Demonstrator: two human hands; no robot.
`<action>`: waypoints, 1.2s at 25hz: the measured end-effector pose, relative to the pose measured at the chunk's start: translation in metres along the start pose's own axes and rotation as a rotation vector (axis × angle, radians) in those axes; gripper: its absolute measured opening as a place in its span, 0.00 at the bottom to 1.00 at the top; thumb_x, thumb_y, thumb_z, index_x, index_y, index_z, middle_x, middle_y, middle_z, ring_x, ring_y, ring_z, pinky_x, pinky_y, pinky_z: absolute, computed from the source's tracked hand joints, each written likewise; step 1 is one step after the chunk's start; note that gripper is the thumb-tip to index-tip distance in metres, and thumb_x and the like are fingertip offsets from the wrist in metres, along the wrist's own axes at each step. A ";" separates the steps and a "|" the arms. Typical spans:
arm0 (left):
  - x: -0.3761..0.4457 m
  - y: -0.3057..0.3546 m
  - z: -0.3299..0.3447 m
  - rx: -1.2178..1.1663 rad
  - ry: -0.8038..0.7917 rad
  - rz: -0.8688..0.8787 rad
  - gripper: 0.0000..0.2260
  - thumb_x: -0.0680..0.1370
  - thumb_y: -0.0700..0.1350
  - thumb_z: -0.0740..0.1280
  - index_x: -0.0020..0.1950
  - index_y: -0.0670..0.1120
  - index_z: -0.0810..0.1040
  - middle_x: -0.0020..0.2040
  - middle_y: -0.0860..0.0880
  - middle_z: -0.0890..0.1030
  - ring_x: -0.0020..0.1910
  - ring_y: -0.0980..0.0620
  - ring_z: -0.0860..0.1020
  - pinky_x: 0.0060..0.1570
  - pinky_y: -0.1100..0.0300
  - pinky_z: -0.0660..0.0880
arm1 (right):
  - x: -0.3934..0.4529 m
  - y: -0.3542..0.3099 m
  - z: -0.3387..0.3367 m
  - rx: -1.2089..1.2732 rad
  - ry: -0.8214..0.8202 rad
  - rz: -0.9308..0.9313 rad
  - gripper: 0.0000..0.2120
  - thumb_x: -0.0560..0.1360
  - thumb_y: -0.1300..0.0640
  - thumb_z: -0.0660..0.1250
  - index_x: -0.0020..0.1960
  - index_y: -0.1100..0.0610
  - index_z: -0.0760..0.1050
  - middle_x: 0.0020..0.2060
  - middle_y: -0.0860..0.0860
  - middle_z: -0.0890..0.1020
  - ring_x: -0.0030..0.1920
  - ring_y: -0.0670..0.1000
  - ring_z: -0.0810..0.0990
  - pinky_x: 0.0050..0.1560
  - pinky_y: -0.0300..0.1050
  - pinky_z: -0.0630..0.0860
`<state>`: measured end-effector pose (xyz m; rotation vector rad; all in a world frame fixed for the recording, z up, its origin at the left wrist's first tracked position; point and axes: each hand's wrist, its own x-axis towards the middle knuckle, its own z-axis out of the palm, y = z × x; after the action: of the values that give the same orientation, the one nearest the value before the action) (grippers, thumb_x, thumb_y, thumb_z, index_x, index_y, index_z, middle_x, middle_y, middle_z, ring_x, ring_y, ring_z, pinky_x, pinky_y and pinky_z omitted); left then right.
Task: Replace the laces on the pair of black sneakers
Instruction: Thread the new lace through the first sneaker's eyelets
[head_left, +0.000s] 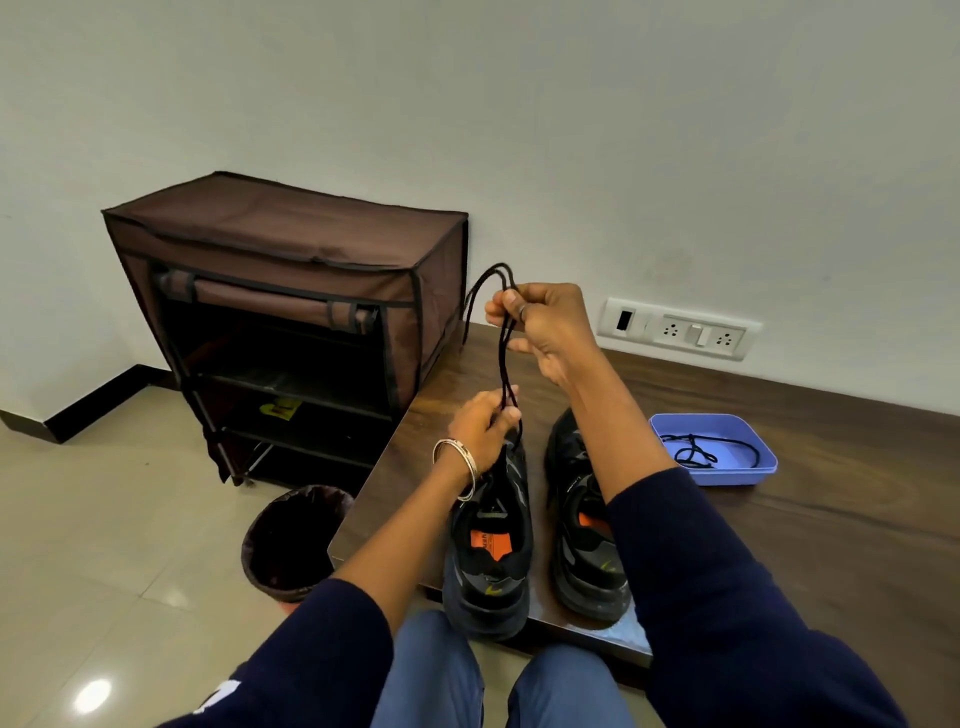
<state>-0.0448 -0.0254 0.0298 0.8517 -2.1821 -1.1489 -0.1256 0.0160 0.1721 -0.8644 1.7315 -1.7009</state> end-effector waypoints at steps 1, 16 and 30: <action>0.004 0.005 -0.001 -0.125 -0.043 0.014 0.15 0.82 0.43 0.60 0.69 0.44 0.72 0.56 0.48 0.80 0.57 0.54 0.76 0.62 0.57 0.72 | 0.001 0.001 0.001 -0.004 -0.003 0.008 0.08 0.79 0.61 0.65 0.43 0.57 0.81 0.43 0.54 0.86 0.46 0.51 0.86 0.57 0.62 0.77; 0.029 0.046 -0.022 -0.700 -0.027 -0.463 0.15 0.84 0.38 0.53 0.39 0.40 0.71 0.44 0.38 0.80 0.42 0.51 0.82 0.31 0.66 0.78 | -0.048 0.143 0.000 -0.535 -0.161 0.452 0.32 0.63 0.49 0.81 0.61 0.60 0.73 0.60 0.55 0.77 0.59 0.56 0.78 0.58 0.50 0.77; 0.060 0.149 -0.082 -0.966 0.065 -0.340 0.15 0.84 0.39 0.52 0.39 0.43 0.70 0.27 0.47 0.81 0.27 0.52 0.82 0.41 0.59 0.75 | -0.042 0.173 0.019 -0.894 -0.095 0.322 0.45 0.68 0.40 0.75 0.70 0.69 0.64 0.70 0.63 0.68 0.69 0.64 0.67 0.66 0.60 0.69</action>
<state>-0.0704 -0.0462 0.2073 0.7773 -1.1693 -2.0286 -0.0949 0.0342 -0.0031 -0.9185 2.4206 -0.6237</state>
